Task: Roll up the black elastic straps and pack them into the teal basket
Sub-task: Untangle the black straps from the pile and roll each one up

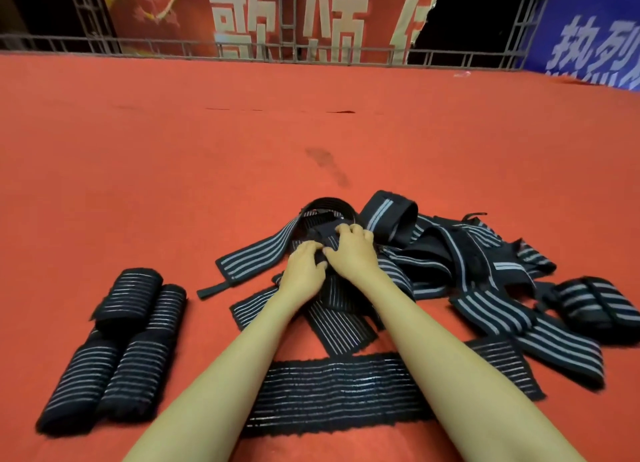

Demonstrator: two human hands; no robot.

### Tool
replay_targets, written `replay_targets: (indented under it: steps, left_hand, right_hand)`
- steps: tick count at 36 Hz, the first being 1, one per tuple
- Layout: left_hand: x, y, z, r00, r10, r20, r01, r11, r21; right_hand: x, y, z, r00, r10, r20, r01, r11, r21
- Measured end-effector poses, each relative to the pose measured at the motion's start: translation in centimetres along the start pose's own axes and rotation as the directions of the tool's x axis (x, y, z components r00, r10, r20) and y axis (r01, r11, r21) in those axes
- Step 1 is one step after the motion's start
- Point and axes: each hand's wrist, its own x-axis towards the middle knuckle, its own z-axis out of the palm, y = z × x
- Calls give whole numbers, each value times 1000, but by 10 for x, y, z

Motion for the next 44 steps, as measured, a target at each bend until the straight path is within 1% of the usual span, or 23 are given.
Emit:
replay_targets:
  steps: [1,3,5,6,9,11,13,16,18,20,25,28,30,32,35,37,39,40,43,44]
  left_hand:
    - [2,0,-1,999,-32,-14,32,999,-32]
    - [6,2,-3,995,-92,-32,90,994,-61]
    - [10,3,-4,993,-117,-16,116,992,-46]
    - [11,3,-4,994,-107,4,107,994,-24]
    - [9,0,-1,995,-71,76,67,996,55]
    - [7,-1,2,991,-106,79,104,994,38]
    - [6,3,4,985,-169,26,170,985,-25]
    - [6,9,4,972,-222,-75,215,973,-87]
    - [2,10,4,965,-244,-101,235,967,-95]
    - [-3,10,4,958,-268,-99,261,962,-79]
    - [-17,9,-1,957,-272,-104,266,962,-64]
    - [-25,6,-7,964,-250,-85,250,968,-15]
    - [-30,2,-13,959,-267,-93,267,964,-11]
    - [-35,5,-19,959,-267,-95,266,964,-24]
    - [-39,13,-21,969,-217,-114,215,976,-27]
    - [-43,25,-23,978,-126,-167,114,990,-82]
    - [-47,43,-28,980,-5,-199,-32,982,-186]
    - [-50,53,-32,977,48,-207,-99,964,-245]
    - [-62,78,-46,971,118,-210,-206,856,-474]
    - [-66,83,-50,964,149,-218,-242,829,-504]
  right_hand:
    - [1,2,2,1000,-12,1,12,998,-63]
    - [1,4,4,999,-25,-40,19,989,-144]
    - [1,4,3,995,-31,-97,14,987,-163]
    - [2,4,1,992,-28,-121,10,989,-150]
    - [4,9,-6,987,15,-159,-20,999,-31]
    - [3,16,-9,987,29,-157,-19,998,64]
    - [-3,20,-12,985,51,-163,-19,981,194]
    - [-15,21,-27,973,97,-209,4,900,435]
    - [-23,20,-43,960,120,-254,34,848,529]
    - [-29,20,-61,942,132,-307,77,810,582]
    - [-38,21,-88,925,92,-370,135,829,543]
    - [-44,27,-96,904,105,-415,149,832,535]
    - [-48,32,-104,880,135,-456,143,839,525]
    - [-49,35,-114,877,120,-465,148,854,499]
    - [-55,29,-127,921,-45,-388,209,896,392]
    - [-63,19,-131,931,-141,-338,272,884,379]
    - [-70,10,-136,932,-148,-331,301,826,477]
    - [-73,7,-139,934,-138,-329,308,777,549]
    - [-81,-1,-146,937,-164,-307,339,631,698]
    - [-84,-3,-149,932,-175,-317,357,597,718]
